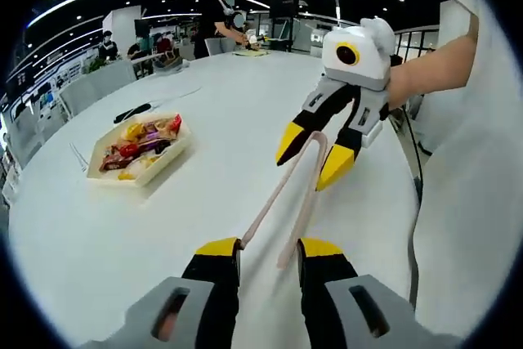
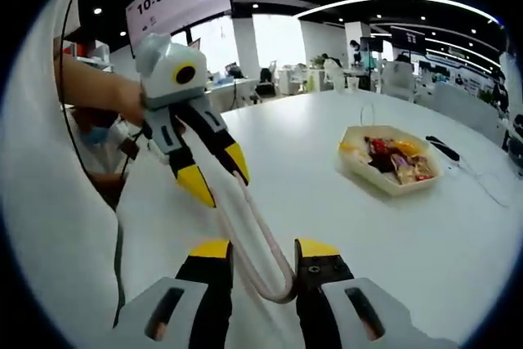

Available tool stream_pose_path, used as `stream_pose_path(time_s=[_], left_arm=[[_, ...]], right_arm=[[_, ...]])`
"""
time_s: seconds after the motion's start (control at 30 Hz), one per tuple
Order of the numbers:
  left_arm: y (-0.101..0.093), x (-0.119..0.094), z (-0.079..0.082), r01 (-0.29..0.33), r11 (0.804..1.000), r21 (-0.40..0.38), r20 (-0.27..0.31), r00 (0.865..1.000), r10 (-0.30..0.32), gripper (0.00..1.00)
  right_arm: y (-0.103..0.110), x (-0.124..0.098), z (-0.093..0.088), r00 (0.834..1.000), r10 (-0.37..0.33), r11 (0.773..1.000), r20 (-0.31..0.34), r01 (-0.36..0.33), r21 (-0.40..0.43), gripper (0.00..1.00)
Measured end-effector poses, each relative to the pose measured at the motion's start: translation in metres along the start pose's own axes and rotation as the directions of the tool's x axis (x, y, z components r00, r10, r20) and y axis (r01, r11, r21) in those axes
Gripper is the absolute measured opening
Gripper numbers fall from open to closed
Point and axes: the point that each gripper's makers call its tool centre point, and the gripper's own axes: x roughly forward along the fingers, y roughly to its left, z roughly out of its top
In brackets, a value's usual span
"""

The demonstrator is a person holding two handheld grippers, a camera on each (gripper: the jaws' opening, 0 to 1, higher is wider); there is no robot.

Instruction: Place the target food into the container with the food tongs after gripping and lifting it, then release it inside without dropping or visibly crushing the food.

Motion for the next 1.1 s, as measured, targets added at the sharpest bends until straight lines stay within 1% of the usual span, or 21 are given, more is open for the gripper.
stream_pose_path(time_s=[0.07, 0.13, 0.2, 0.37, 0.4, 0.63, 0.77, 0.83, 0.9, 0.93, 1.0, 1.1], left_arm=[[0.006, 0.002, -0.003, -0.005, 1.000, -0.009, -0.004, 1.000, 0.005, 0.25], [0.010, 0.003, -0.004, -0.007, 1.000, -0.014, -0.010, 1.000, 0.007, 0.25], [0.013, 0.007, -0.009, -0.008, 1.000, -0.010, -0.025, 1.000, 0.008, 0.25], [0.017, 0.015, -0.018, -0.004, 1.000, -0.008, -0.053, 0.999, 0.003, 0.26], [0.019, 0.016, -0.019, -0.005, 1.000, -0.006, -0.057, 0.998, 0.005, 0.26], [0.025, 0.020, -0.020, -0.024, 0.999, 0.022, -0.064, 0.998, 0.026, 0.26], [0.025, 0.025, -0.027, -0.022, 0.999, 0.027, -0.090, 0.996, 0.025, 0.26], [0.026, 0.024, -0.026, -0.024, 1.000, 0.016, -0.088, 0.996, 0.025, 0.27], [0.026, 0.026, -0.026, -0.025, 0.999, 0.048, -0.077, 0.997, 0.029, 0.28], [0.027, 0.027, -0.027, -0.026, 0.998, 0.049, -0.074, 0.997, 0.030, 0.28], [0.029, 0.030, -0.028, -0.023, 0.999, 0.040, -0.073, 0.997, 0.026, 0.29], [0.030, 0.030, -0.027, -0.023, 0.999, 0.024, -0.061, 0.998, 0.024, 0.32]], right_arm=[[-0.005, 0.005, -0.001, 1.000, -0.007, 1.000, -0.001, 0.007, 0.014, 0.29], [-0.006, 0.008, -0.001, 1.000, -0.011, 1.000, -0.002, 0.011, 0.013, 0.30], [-0.008, 0.013, -0.003, 1.000, -0.013, 1.000, -0.009, 0.013, 0.008, 0.30], [-0.011, 0.021, -0.011, 0.999, -0.014, 1.000, -0.040, 0.014, -0.001, 0.30], [-0.012, 0.022, -0.012, 0.999, -0.016, 1.000, -0.048, 0.016, 0.012, 0.30], [-0.020, 0.027, -0.017, 0.998, -0.026, 0.999, -0.053, 0.027, 0.021, 0.30], [-0.020, 0.032, -0.024, 0.996, -0.028, 0.999, -0.089, 0.031, 0.031, 0.31], [-0.022, 0.031, -0.026, 0.996, -0.042, 0.997, -0.084, 0.048, 0.059, 0.31], [-0.022, 0.030, -0.030, 0.995, -0.051, 0.994, -0.088, 0.059, 0.093, 0.32], [-0.023, 0.031, -0.027, 0.996, -0.050, 0.996, -0.075, 0.056, 0.075, 0.32], [-0.025, 0.032, -0.026, 0.997, -0.044, 0.996, -0.063, 0.048, 0.076, 0.31], [-0.027, 0.034, -0.027, 0.997, -0.041, 0.998, -0.065, 0.044, 0.048, 0.31]])
